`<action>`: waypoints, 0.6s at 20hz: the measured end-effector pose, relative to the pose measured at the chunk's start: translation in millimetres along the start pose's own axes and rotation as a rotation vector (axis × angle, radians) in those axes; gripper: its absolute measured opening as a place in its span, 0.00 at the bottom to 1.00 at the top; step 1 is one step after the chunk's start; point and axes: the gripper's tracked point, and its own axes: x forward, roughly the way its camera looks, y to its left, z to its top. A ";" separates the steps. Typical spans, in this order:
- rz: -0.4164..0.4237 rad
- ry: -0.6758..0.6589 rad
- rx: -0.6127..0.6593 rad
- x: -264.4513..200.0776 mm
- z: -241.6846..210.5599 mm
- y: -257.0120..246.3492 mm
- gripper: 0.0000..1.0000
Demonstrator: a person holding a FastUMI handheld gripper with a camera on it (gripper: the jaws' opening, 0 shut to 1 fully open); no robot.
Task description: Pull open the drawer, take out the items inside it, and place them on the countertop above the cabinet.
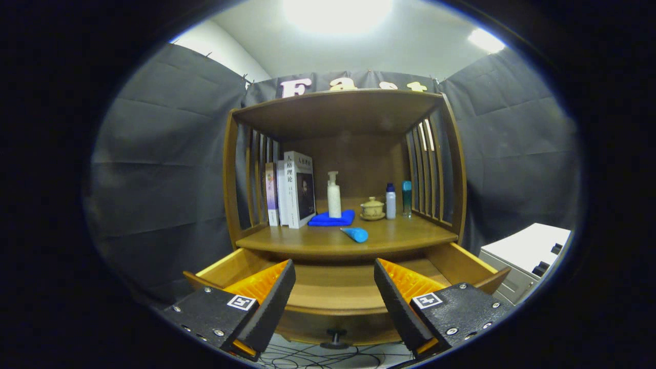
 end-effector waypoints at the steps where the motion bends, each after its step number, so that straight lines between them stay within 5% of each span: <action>1: -0.006 0.010 -0.002 -5.3 -10.1 -1.5 0.95; 12: -0.010 0.178 -0.002 -23.6 -98.9 -13.6 0.95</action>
